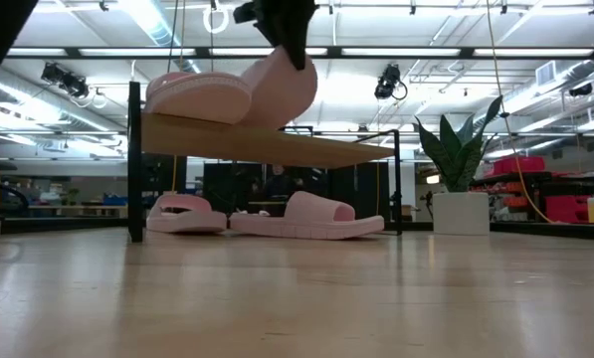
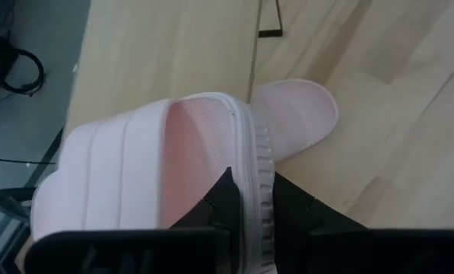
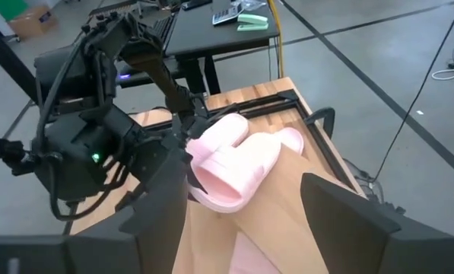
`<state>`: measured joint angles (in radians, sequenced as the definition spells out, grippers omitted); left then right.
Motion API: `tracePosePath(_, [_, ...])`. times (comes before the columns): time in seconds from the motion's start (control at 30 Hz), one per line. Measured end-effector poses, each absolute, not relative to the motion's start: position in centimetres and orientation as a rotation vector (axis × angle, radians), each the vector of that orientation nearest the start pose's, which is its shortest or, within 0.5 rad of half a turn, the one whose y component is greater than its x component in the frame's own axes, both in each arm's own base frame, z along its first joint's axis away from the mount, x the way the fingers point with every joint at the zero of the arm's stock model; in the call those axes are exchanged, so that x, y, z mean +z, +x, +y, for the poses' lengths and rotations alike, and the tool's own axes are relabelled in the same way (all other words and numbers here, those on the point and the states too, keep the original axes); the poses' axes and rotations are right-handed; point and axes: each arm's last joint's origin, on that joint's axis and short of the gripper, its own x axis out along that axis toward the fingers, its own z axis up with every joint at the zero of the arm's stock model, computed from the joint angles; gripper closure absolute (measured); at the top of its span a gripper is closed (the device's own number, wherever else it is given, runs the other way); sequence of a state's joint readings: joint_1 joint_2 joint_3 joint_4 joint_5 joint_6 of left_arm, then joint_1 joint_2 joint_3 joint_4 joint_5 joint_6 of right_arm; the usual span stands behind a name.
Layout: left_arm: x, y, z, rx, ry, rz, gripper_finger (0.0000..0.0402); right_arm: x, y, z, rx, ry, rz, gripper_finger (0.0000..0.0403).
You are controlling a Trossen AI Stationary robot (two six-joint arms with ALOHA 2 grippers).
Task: Pick and place slides into the shelf
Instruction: Put the pink slipper on the shelf
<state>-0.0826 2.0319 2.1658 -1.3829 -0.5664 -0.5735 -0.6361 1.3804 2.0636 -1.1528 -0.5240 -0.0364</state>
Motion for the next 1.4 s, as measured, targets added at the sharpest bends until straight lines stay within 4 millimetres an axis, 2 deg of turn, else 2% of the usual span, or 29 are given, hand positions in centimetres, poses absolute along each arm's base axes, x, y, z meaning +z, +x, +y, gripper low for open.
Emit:
tracePosePath(0.27, [33.8,40.3,-1.9,0.709,-0.102,1.072,0.0325,52.2,17.3,-11.0,-0.098,0.216,0.399,0.0147])
tracePosePath(0.63, [32.8,40.4,-2.0,0.673,-0.121,1.151,0.0338,52.1,17.3,-10.9,-0.067,0.22,0.405,0.0151])
tracePosePath(0.97, [30.8,41.4,-2.2,0.668,-0.113,1.219,0.0295,52.0,17.2,-10.8,-0.062,0.226,0.416,0.0152])
tracePosePath(1.4, [30.6,41.5,-2.0,0.681,-0.117,1.223,0.0244,51.6,17.1,-10.6,-0.037,0.225,0.455,0.0151])
